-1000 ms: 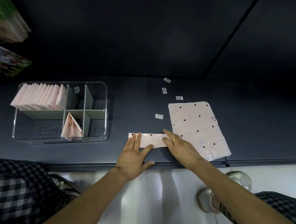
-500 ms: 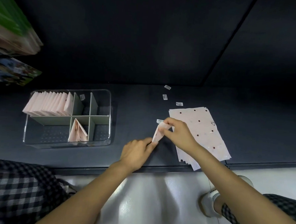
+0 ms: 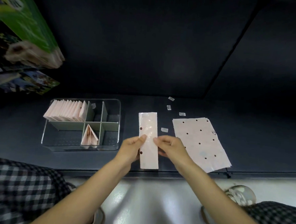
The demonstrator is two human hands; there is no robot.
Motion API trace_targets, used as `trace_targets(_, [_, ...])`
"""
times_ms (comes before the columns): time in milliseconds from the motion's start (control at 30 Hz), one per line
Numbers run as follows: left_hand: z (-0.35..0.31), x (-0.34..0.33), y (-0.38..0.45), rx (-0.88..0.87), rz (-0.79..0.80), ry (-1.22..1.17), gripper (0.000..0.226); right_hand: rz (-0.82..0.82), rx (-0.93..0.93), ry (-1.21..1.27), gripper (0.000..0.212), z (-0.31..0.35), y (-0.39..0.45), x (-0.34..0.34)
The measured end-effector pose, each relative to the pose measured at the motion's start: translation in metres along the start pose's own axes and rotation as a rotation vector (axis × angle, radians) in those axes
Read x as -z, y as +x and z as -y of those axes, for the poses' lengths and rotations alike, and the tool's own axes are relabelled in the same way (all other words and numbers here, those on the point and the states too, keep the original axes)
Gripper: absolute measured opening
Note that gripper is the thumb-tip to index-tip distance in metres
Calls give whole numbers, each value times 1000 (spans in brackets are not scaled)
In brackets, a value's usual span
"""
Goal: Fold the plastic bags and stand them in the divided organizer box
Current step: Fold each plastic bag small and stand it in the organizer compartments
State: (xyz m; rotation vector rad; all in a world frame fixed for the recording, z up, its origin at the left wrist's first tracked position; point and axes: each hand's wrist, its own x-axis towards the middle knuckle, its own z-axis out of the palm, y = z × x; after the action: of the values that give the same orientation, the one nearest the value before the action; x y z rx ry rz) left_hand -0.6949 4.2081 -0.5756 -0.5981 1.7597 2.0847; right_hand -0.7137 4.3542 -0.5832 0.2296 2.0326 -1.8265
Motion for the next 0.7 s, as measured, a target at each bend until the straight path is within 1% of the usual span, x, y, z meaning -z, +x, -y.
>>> trace_targets(100, [-1, 3, -8, 0, -8, -41, 30, -86, 87, 10, 10, 1, -9, -8])
trace_targets(200, [-3, 12, -14, -14, 18, -47, 27, -72, 93, 26, 8, 4, -16, -11])
trace_targets(300, [-5, 24, -17, -63, 43, -21, 15, -71, 84, 42, 6, 6, -22, -10])
trace_targets(400, [-8, 31, -20, -110, 40, -5, 9, -61, 48, 150, 6, 7, -27, -11])
trace_targets(500, [-10, 35, -24, -158, 18, -10, 18, -57, 4, 235, 7, 7, -30, -12])
trace_targets(600, [-13, 38, -27, -176, 69, -41, 26, -29, 14, 299, 7, 9, -33, -13])
trace_targets(700, [-18, 38, -30, -193, 124, -59, 29, 50, 55, 318, 14, 13, -34, -11])
